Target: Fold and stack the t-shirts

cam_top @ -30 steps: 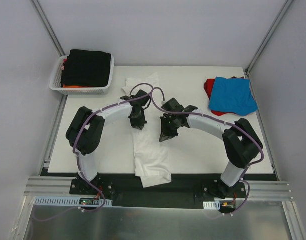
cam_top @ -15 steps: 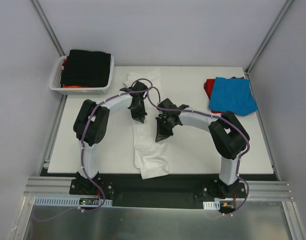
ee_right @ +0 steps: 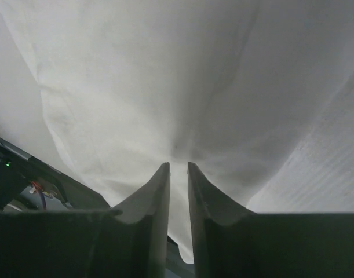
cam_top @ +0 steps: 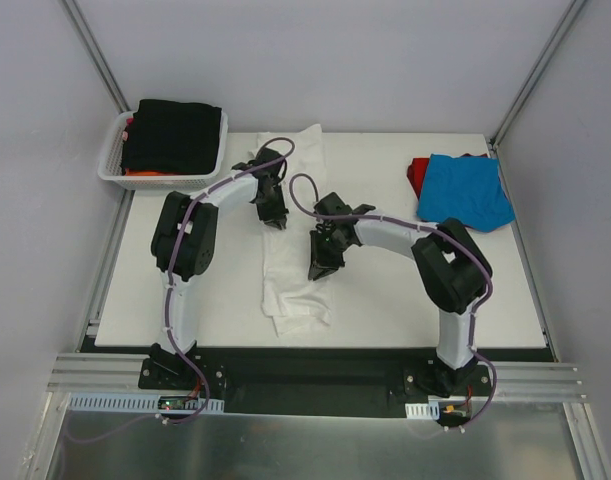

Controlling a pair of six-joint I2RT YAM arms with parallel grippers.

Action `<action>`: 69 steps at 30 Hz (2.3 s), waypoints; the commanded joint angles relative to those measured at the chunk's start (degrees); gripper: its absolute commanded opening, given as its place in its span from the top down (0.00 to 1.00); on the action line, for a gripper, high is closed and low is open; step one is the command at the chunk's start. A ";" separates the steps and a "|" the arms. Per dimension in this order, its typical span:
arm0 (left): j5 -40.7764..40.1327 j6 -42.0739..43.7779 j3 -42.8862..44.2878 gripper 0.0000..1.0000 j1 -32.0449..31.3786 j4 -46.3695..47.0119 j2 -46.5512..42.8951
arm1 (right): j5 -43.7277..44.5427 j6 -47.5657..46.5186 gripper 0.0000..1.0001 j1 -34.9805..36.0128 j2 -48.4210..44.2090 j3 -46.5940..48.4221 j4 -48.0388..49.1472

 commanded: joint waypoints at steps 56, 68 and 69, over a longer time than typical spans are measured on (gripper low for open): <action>-9.00 -18.84 -48.15 0.19 -29.51 6.61 -44.60 | 12.10 8.56 0.33 16.07 -26.27 -26.14 6.62; -7.60 -21.21 -52.36 0.41 -29.51 8.10 -46.10 | 11.57 9.17 0.44 15.72 -25.66 -27.02 7.67; -7.51 -21.39 -53.15 0.41 -29.51 8.19 -46.36 | 11.40 9.17 0.44 15.72 -25.39 -27.19 7.76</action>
